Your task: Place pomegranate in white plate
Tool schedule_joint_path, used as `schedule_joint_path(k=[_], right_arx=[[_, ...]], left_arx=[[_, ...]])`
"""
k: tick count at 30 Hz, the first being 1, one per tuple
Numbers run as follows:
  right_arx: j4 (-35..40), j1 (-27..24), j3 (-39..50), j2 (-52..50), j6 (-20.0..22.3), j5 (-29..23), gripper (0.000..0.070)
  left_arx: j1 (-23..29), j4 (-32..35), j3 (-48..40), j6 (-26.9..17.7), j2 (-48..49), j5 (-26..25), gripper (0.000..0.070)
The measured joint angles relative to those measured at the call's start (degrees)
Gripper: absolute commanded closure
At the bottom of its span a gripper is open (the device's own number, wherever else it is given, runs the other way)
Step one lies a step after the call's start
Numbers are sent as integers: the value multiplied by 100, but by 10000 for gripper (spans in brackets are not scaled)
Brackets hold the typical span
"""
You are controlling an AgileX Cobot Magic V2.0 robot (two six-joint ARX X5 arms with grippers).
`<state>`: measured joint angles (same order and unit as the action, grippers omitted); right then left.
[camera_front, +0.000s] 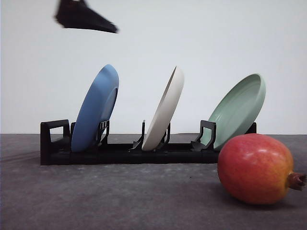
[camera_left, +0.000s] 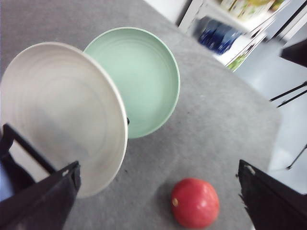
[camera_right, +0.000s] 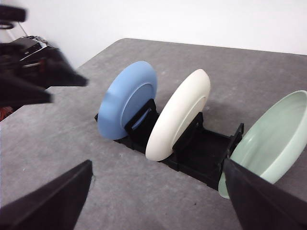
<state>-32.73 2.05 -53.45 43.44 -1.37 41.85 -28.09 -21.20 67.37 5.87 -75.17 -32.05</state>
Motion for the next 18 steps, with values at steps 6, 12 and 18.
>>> schedule_joint_path(k=[6, 12, 18], right_arx=[[0, 59, 0, 0, -2, 0, 147], [-15, 65, 0, 0, -2, 0, 148], [-86, 65, 0, 0, -14, 0, 148]], left_arx=[[-734, -325, 1257, 16, -1259, 1437, 64], [-998, -383, 2123, 32, -2220, 2163, 68], [-1047, -343, 2241, 108, -2749, 2335, 80]])
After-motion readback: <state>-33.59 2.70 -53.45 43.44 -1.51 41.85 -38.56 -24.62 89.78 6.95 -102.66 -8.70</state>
